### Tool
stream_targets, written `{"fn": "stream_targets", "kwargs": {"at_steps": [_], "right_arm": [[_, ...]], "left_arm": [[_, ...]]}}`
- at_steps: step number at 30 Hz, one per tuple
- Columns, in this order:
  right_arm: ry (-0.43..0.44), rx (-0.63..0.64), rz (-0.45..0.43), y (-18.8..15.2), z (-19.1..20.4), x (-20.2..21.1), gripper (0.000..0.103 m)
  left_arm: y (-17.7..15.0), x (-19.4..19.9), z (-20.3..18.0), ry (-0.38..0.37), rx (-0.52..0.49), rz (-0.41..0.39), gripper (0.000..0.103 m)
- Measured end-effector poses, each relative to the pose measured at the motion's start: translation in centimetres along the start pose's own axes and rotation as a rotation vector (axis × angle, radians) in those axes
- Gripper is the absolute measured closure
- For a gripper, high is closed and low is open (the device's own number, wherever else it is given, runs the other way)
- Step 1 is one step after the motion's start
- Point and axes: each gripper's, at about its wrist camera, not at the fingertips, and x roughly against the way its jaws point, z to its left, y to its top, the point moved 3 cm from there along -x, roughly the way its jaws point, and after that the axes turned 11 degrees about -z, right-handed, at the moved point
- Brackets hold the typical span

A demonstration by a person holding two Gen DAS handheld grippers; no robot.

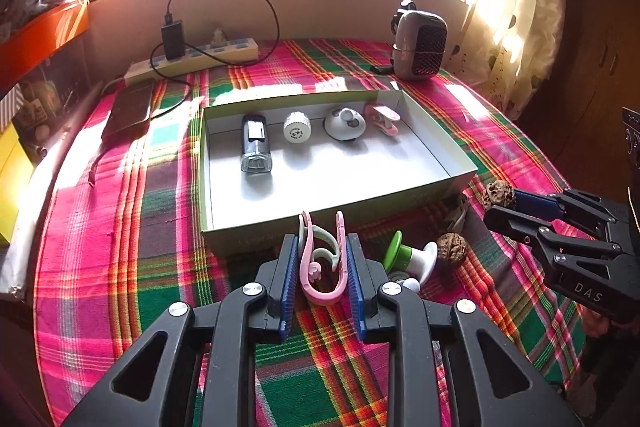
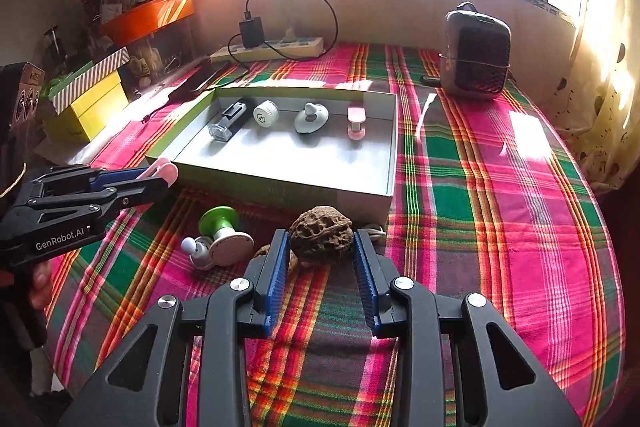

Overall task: Organize objects
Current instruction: 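Carry pink ear-hook with left gripper while right gripper carries walnut into box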

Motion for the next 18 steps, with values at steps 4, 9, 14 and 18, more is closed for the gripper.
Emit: {"fn": "stream_targets", "kwargs": {"at_steps": [4,9,14,18], "right_arm": [[0.026,0.02,-0.011,1.5,0.5,-0.6,0.069],[0.062,0.043,-0.01,3.2,1.2,-2.1,0.069],[0.097,0.049,0.011,4.7,1.5,-4.3,0.069],[0.133,0.056,0.031,5.5,2.0,-6.2,0.069]], "left_arm": [[0.8,-0.3,0.5,0.015,0.008,-0.003,0.082],[1.5,-1.3,1.1,0.036,0.022,0.005,0.082],[1.7,-2.4,1.6,0.04,0.043,0.016,0.082],[1.9,-3.3,2.1,0.048,0.061,0.024,0.082]]}}
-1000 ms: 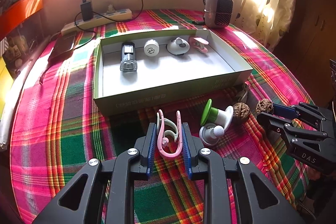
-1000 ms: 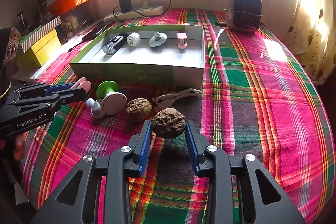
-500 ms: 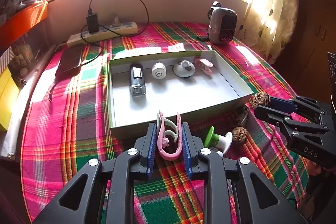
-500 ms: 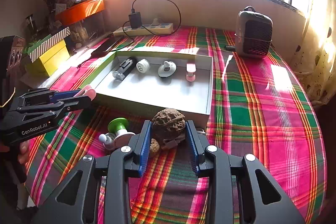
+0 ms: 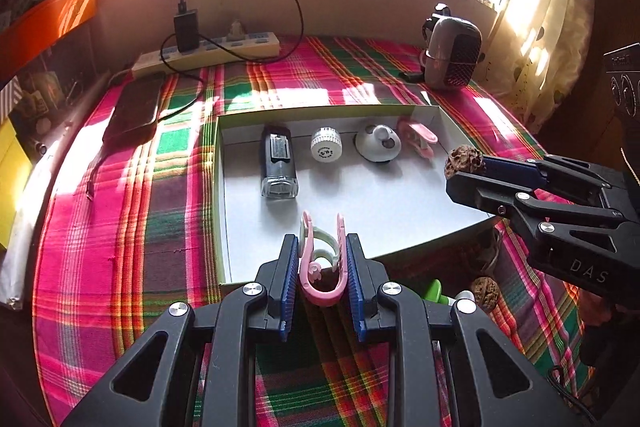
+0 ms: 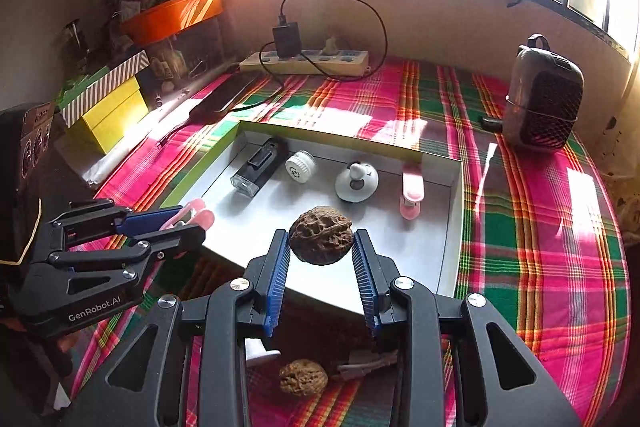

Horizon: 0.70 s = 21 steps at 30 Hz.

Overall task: Organize objects
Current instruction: 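Carry pink ear-hook with left gripper while right gripper carries walnut into box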

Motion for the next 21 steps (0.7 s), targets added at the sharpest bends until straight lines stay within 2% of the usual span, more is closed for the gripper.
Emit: {"fn": "stream_targets", "kwargs": {"at_steps": [13,21], "right_arm": [[0.067,0.032,0.083,1.6,0.3,-5.9,0.069],[0.107,0.037,0.119,1.8,0.9,-8.0,0.069]], "left_arm": [[0.4,-2.7,0.9,0.019,0.019,0.027,0.082],[0.3,-4.0,1.3,0.027,0.025,0.048,0.082]]}}
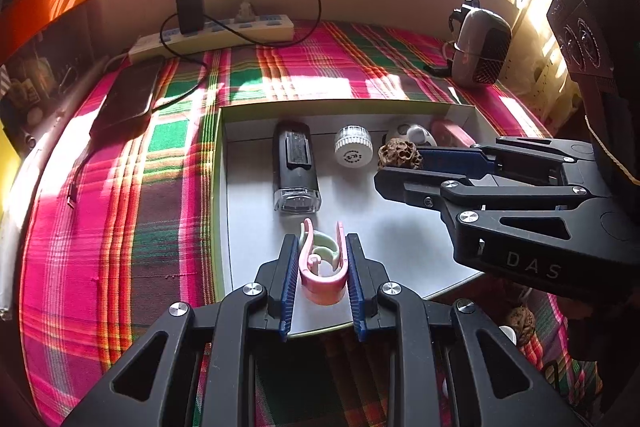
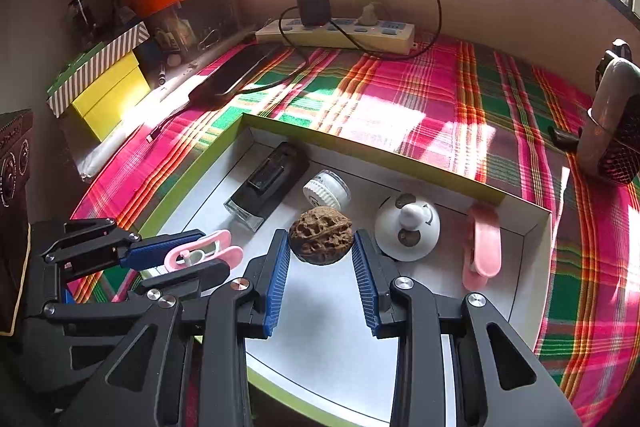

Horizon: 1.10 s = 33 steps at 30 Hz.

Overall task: Organize objects
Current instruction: 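Carry pink ear-hook with left gripper while right gripper carries walnut into box, then lower and release ear-hook with left gripper while right gripper releases walnut in box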

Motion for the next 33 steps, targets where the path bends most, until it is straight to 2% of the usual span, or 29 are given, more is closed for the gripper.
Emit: {"fn": "stream_targets", "kwargs": {"at_steps": [12,33], "right_arm": [[0.022,0.019,0.04,0.3,0.6,-2.3,0.069],[0.025,0.056,0.037,0.8,1.4,-3.4,0.069]], "left_arm": [[0.0,-0.5,0.2,0.009,-0.005,-0.002,0.082],[0.1,-0.8,-0.1,0.023,-0.023,0.001,0.081]]}}
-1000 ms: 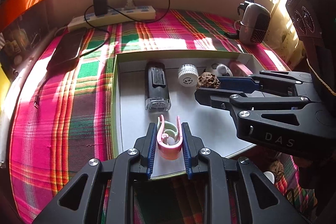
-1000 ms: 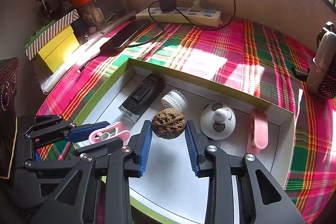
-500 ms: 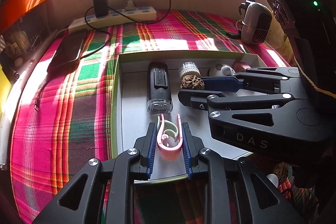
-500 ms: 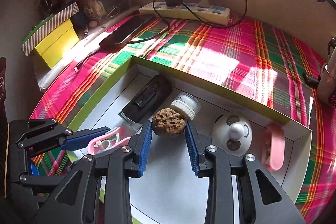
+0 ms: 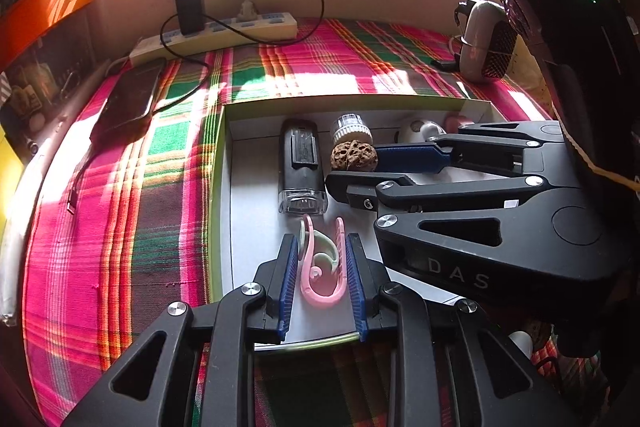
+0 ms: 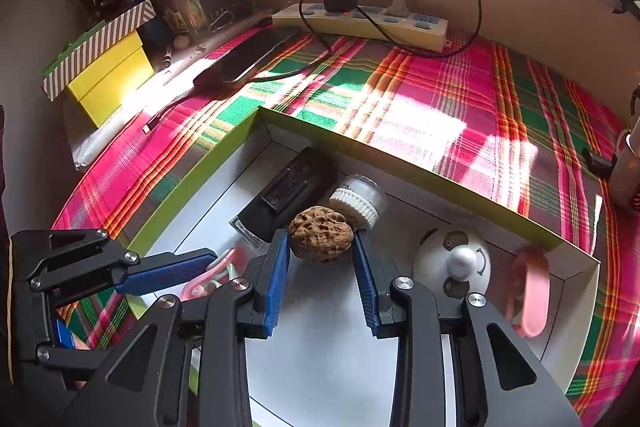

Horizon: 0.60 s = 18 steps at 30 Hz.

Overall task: Organize objects
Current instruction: 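Lower and release ear-hook with left gripper while right gripper releases walnut in box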

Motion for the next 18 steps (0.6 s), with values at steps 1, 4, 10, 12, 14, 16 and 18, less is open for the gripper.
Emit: {"fn": "stream_targets", "kwargs": {"at_steps": [1,4,10,12,14,16,18], "right_arm": [[-0.001,-0.001,0.001,0.01,0.01,0.0,0.069],[-0.003,-0.002,0.002,-0.01,0.05,0.04,0.069],[-0.002,0.012,0.01,-0.12,0.44,-0.08,0.069],[-0.003,0.011,0.005,-0.06,0.48,-0.01,0.069],[-0.006,0.009,0.003,-0.01,0.4,0.03,0.068],[0.0,0.008,0.001,0.03,0.38,0.12,0.066],[0.0,0.011,-0.002,0.05,0.45,0.25,0.065]], "left_arm": [[-0.01,0.0,-0.02,-0.001,0.0,-0.001,0.081],[0.02,-0.13,-0.05,-0.002,0.0,0.001,0.08],[0.06,-0.2,-0.1,-0.002,0.002,0.004,0.08],[0.06,-0.22,-0.08,-0.003,0.001,0.003,0.079],[0.07,-0.21,-0.09,-0.002,0.001,0.003,0.079],[0.08,-0.19,-0.06,-0.002,0.002,0.004,0.079],[0.12,-0.23,-0.04,-0.003,0.001,0.003,0.078]]}}
